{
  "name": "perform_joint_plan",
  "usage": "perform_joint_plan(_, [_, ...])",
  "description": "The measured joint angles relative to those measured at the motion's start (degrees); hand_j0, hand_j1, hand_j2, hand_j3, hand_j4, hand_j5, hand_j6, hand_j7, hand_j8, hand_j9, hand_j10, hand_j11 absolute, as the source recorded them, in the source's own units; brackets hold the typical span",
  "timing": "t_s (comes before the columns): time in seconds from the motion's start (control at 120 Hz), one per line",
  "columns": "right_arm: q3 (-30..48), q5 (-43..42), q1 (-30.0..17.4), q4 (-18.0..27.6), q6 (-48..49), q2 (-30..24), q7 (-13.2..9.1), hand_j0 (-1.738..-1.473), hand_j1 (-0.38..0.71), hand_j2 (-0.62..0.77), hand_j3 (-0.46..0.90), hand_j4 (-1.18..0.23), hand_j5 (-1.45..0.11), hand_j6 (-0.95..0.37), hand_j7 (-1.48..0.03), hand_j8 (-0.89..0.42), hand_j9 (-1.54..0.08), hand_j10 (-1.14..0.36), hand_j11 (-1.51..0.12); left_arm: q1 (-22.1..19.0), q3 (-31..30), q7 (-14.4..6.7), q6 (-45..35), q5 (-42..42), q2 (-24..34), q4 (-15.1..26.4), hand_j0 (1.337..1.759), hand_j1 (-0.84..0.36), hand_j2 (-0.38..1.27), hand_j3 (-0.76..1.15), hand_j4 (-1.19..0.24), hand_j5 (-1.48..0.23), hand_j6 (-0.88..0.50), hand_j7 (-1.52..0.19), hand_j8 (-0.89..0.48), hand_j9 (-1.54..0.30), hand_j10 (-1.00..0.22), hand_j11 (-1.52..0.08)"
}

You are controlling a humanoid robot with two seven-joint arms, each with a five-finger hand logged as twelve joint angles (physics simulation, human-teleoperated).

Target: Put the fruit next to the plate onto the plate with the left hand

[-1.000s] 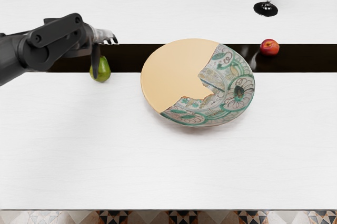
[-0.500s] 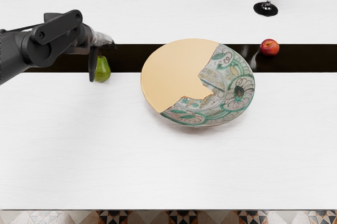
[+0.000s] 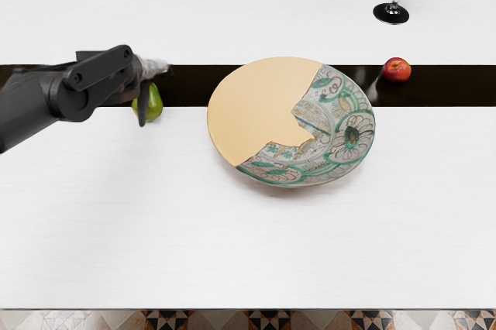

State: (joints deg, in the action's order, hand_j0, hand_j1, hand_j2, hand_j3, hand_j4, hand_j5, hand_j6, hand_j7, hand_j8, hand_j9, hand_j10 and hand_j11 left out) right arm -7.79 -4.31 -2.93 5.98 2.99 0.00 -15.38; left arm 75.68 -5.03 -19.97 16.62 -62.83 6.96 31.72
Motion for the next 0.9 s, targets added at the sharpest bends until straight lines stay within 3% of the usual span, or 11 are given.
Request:
perform_joint_plan(0.542, [0.1, 0.0, -0.1, 0.0, 0.0, 0.0, 0.0, -1.658, -0.35, 0.00, 0.00, 0.00, 0.00, 0.00, 0.00, 0.00, 0.00, 0.00, 0.00, -1.0, -1.9, -0.1, -1.3, 0.1, -1.3, -2.2, 1.658, -0.04, 0.07, 0.00, -0.33, -0.43, -0.33, -0.43, -0.33, -0.43, -0.33, -0.43])
perform_joint_plan(0.9, [0.1, 0.0, -0.1, 0.0, 0.0, 0.0, 0.0, -1.658, -0.35, 0.00, 0.00, 0.00, 0.00, 0.00, 0.00, 0.00, 0.00, 0.00, 0.00, -1.2, -2.1, -0.6, -1.0, -0.2, -1.9, -2.3, 1.657, -0.08, 0.15, 0.00, -0.45, -0.56, -0.45, -0.56, -0.44, -0.56, -0.45, -0.56])
